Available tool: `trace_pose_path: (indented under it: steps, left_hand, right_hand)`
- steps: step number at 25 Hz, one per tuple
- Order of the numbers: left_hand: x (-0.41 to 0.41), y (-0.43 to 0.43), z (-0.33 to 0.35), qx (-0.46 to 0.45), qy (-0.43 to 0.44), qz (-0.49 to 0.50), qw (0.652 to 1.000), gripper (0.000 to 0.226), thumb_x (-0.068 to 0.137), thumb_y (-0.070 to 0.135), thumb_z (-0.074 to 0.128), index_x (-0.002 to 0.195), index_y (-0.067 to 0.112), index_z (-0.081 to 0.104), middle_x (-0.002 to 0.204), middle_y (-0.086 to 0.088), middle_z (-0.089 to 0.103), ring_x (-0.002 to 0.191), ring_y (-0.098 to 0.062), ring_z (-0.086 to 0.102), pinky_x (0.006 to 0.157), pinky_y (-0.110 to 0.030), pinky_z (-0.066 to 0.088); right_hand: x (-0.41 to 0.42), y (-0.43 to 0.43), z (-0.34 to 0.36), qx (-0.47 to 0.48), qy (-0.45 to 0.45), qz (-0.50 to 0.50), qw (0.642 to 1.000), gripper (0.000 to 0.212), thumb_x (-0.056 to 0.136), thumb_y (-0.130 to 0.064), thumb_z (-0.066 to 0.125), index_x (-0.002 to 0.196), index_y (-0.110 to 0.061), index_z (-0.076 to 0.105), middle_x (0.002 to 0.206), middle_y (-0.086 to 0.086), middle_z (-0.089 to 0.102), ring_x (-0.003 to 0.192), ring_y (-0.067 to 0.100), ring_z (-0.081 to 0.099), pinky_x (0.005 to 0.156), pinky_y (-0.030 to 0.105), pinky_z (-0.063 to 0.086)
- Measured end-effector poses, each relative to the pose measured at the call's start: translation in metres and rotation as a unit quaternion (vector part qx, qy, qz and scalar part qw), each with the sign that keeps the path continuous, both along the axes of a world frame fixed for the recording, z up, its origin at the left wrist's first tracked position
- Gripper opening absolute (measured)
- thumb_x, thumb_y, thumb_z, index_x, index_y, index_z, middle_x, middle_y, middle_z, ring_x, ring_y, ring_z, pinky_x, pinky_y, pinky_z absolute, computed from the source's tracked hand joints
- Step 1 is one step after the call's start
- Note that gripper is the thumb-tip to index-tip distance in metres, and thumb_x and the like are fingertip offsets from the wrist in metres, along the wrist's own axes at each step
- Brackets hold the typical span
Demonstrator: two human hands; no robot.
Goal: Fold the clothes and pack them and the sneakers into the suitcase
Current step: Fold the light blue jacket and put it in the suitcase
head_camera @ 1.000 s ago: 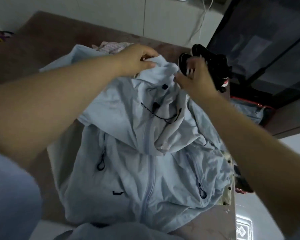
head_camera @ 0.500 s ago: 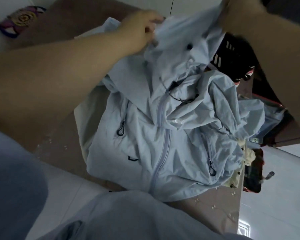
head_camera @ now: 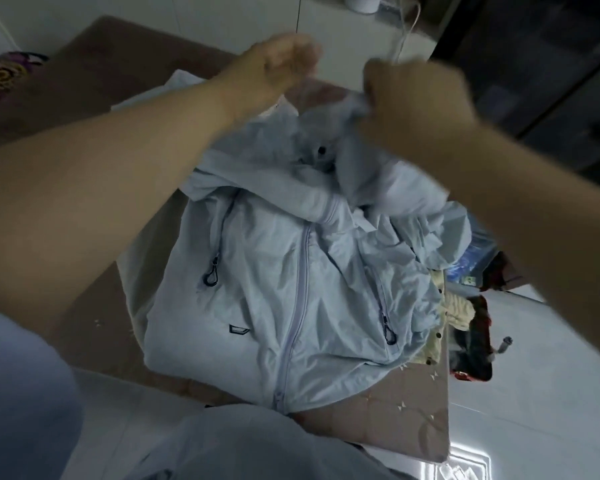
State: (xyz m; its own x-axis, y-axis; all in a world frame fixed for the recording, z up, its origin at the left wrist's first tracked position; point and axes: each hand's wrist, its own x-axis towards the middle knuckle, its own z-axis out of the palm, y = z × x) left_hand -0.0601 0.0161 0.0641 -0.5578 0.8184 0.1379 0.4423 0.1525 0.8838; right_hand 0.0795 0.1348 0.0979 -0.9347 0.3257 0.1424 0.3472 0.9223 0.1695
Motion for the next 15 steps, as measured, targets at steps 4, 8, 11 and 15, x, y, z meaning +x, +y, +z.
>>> trace_pose_path:
  steps: [4,8,11,15]
  left_hand:
    - [0.005,0.009,-0.025,-0.188,0.065,-0.078,0.977,0.051,0.086,0.048,0.054,0.130,0.023,0.048,0.131,0.007,0.052,0.121,-0.007,0.048,0.099,-0.021,0.034]
    - [-0.008,0.004,-0.067,-0.286,0.190,-0.061,0.937,0.059,0.086,0.036,0.063,0.138,0.021,0.039,0.143,-0.001,0.042,0.129,-0.021,0.042,0.106,-0.033,0.034]
    - [-0.029,0.002,-0.082,-0.299,0.214,-0.008,0.930,0.066,0.083,0.040,0.065,0.140,0.021,0.036,0.145,-0.005,0.040,0.129,-0.027,0.041,0.104,-0.039,0.035]
    - [-0.045,0.016,-0.104,-0.354,0.241,-0.023,0.903,0.078,0.082,0.053,0.059,0.146,0.026,0.024,0.153,-0.004,0.026,0.139,-0.029,0.023,0.111,-0.044,0.022]
  right_hand:
    - [0.047,-0.083,-0.068,-0.271,-0.090,0.062,0.956,0.039,0.091,-0.016,0.046,0.128,-0.009,0.036,0.092,0.013,0.060,0.084,0.030,0.062,0.063,0.032,0.040]
    - [0.060,-0.083,-0.081,-0.394,-0.248,0.144,0.873,0.029,0.090,-0.028,0.054,0.118,-0.017,0.054,0.104,0.001,0.062,0.091,0.016,0.056,0.080,0.029,0.046]
    - [0.028,0.000,-0.078,-0.378,-0.018,0.032,0.925,0.011,0.089,-0.017,0.054,0.092,-0.015,0.064,0.088,-0.001,0.062,0.087,0.019,0.061,0.081,0.033,0.049]
    - [-0.010,0.095,-0.112,-0.338,0.012,-0.120,0.933,0.032,0.089,-0.024,0.057,0.119,-0.013,0.058,0.123,0.005,0.057,0.114,0.024,0.053,0.093,0.028,0.042]
